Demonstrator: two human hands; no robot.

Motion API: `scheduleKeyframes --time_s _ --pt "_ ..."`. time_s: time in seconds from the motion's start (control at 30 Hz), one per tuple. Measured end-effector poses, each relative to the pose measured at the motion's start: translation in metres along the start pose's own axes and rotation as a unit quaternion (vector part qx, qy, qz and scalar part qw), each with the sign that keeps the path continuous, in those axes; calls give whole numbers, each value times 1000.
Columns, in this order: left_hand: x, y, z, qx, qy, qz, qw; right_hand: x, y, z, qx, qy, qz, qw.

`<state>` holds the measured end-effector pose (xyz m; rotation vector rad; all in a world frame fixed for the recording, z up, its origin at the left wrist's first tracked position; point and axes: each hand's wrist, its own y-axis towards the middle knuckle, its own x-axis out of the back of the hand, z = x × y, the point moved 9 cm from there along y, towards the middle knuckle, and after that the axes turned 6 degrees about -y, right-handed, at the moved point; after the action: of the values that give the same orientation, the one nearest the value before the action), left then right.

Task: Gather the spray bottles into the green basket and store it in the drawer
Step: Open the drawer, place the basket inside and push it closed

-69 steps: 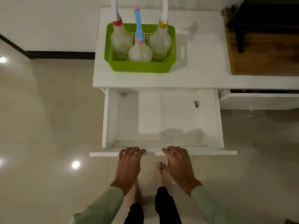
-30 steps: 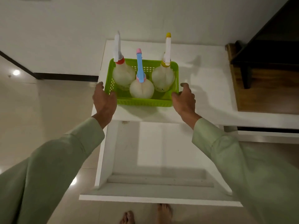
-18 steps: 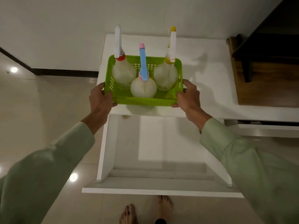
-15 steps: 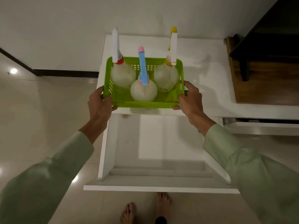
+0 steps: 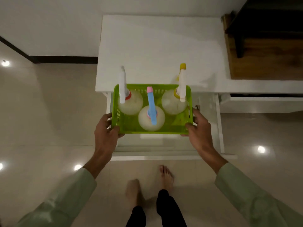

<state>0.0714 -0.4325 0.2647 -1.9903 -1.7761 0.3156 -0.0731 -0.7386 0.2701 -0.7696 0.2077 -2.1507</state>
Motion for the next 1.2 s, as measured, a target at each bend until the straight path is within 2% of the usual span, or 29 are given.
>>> scheduleKeyframes --time_s 0.23,0.33,0.63,0.8,1.03,1.2 --pt "-3 -9 53 30 85 15 996 -10 -22 -63 -28 -70 -11 997" --pt "-11 2 72 52 140 15 989 -18 -17 -88 -61 -69 10 996" --pt "-43 57 138 127 216 48 967 -42 38 -138 -77 -129 66 986" --pt "-56 82 174 148 240 45 958 -54 71 -167 -107 -159 107 976" --pt "-66 100 211 173 259 45 949 -59 95 -195 -137 -177 101 969" --pt "-65 101 223 189 272 43 943 -64 94 -209 -160 -192 134 959"
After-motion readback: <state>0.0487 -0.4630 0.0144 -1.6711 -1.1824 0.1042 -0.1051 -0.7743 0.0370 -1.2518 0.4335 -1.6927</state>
